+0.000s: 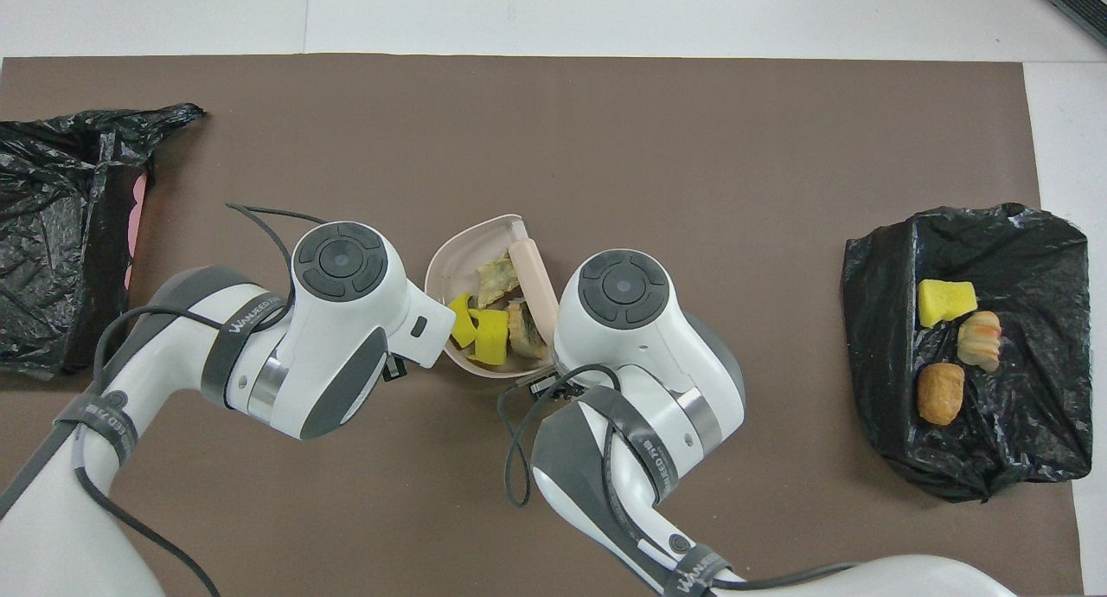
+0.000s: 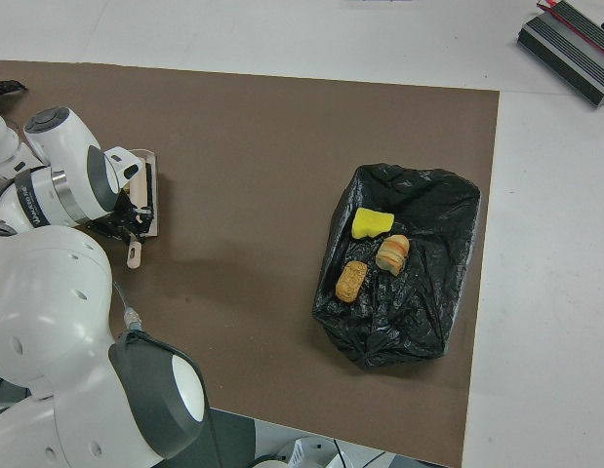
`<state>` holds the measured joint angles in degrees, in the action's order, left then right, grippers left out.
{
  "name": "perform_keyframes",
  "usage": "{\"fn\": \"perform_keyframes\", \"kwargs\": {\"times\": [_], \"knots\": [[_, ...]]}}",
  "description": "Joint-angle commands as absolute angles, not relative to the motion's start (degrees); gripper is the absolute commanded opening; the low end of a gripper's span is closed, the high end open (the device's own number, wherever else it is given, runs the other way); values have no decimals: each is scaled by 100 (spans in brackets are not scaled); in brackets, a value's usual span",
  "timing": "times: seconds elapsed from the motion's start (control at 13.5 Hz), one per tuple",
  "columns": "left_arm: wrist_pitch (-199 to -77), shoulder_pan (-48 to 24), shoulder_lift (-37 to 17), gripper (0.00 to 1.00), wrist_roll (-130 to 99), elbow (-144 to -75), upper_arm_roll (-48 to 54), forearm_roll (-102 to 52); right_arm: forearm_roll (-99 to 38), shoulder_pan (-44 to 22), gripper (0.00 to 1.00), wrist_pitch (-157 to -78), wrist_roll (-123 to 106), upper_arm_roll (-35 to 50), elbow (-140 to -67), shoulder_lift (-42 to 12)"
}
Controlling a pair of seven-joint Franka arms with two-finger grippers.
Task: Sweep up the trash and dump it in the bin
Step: 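Sweep the tan pieces into the dustpan with the right gripper's brush, then carry the loaded dustpan to the black bag with the left gripper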
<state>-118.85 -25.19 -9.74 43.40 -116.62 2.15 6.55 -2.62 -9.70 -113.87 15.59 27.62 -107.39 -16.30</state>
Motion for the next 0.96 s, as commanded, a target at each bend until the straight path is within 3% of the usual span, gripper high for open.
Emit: {"fn": "perform_keyframes", "kwargs": {"times": [0.0,0.44,0.67,0.89], "knots": [[-12628,-2549,-844,0,4561,-12146,185,721,-439,-783,0,-11321,1573,2821,-10740,-1215],[-12683,-2172,-931,0,5140,-11963,193,511,-448,-799,0,-10714,2494,2856,-10810,-607],[-11852,-1742,-1211,0,6070,-11070,185,308,-596,-1107,0,-10863,3347,2856,-11345,-169],[-11198,-1364,-1608,0,6512,-10180,185,308,-1142,-1510,0,-10951,3846,2865,-11469,-62]]}}
